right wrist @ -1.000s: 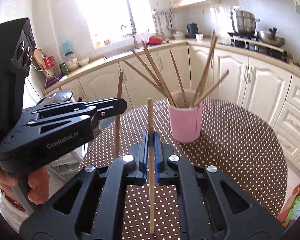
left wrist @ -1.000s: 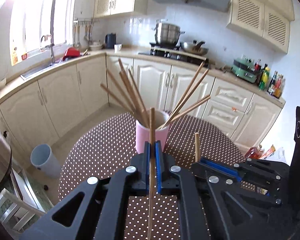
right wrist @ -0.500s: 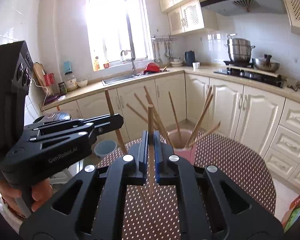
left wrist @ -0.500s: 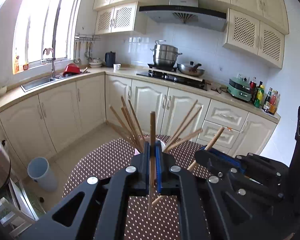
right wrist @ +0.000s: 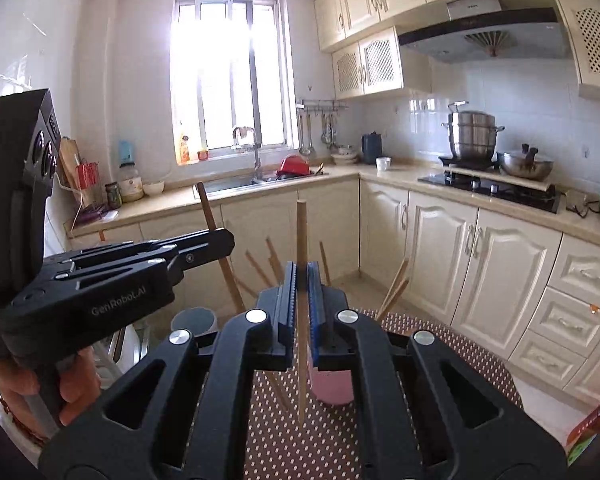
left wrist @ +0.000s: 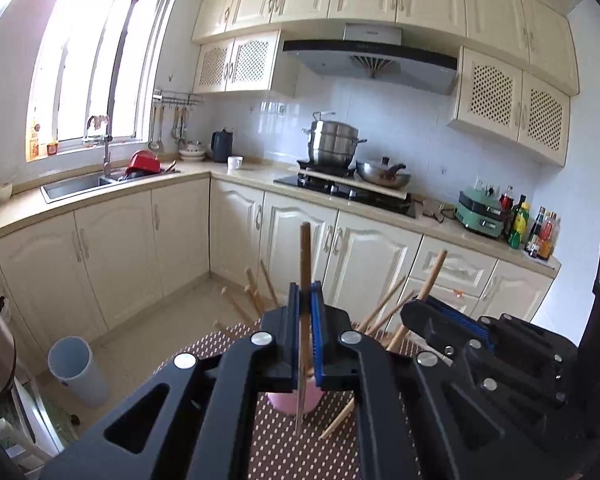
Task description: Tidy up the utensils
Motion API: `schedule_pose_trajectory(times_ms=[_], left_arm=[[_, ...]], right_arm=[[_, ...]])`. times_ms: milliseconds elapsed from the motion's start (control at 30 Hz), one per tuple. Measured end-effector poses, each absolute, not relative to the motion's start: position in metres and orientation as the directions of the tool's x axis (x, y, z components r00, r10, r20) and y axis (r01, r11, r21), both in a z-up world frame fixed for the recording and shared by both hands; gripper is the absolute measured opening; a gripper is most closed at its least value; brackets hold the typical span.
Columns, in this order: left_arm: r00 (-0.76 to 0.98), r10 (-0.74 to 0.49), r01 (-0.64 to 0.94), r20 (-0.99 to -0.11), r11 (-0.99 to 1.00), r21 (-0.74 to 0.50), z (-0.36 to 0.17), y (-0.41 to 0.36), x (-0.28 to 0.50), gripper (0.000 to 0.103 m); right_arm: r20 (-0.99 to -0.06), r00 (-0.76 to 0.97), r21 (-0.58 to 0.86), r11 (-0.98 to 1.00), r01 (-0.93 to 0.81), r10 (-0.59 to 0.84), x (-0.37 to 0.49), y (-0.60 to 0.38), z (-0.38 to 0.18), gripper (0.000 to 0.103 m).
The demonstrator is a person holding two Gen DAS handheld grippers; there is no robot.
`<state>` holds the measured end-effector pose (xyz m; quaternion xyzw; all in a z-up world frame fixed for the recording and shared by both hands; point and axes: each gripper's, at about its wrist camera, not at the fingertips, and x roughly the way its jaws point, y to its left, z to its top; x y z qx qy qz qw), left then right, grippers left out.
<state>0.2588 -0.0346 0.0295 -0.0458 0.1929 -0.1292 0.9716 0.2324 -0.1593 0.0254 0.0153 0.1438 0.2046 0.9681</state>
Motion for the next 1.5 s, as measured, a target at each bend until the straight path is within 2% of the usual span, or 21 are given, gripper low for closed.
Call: schedule_pose_trajectory(times_ms=[167, 400, 833, 1267, 1500], left_arm=[[0.916, -0.255, 0.227, -0.309, 0.966, -0.126, 0.045, -0.041, 0.268, 0.006], [0.921, -0.261, 0.235, -0.290, 0.964, -0.121, 0.057, -0.052, 0.288, 0.006], [0.925, -0.280, 0.252, -0.257, 0.958, -0.137, 0.060, -0.068, 0.317, 0.006], [0.892, -0.246, 0.211, -0.379, 0.968, -0.134, 0.003, -0.064, 0.348, 0.006], [0.878, -0.237, 0.211, -0.415, 0.972, -0.107, -0.015, -0.061, 0.351, 0.006]], right_arm=[[-0.228, 0.896, 0.084, 0.925, -0.371, 0.380, 0.244, -0.163, 0.036, 0.006], [-0.197, 0.906, 0.102, 0.927, -0.362, 0.375, 0.262, -0.168, 0.044, 0.006], [-0.189, 0.904, 0.149, 0.921, -0.359, 0.383, 0.288, -0.180, 0.038, 0.006], [-0.188, 0.902, 0.168, 0.918, -0.359, 0.388, 0.296, -0.180, 0.034, 0.006], [-0.167, 0.913, 0.162, 0.924, -0.346, 0.371, 0.297, -0.176, 0.035, 0.006]])
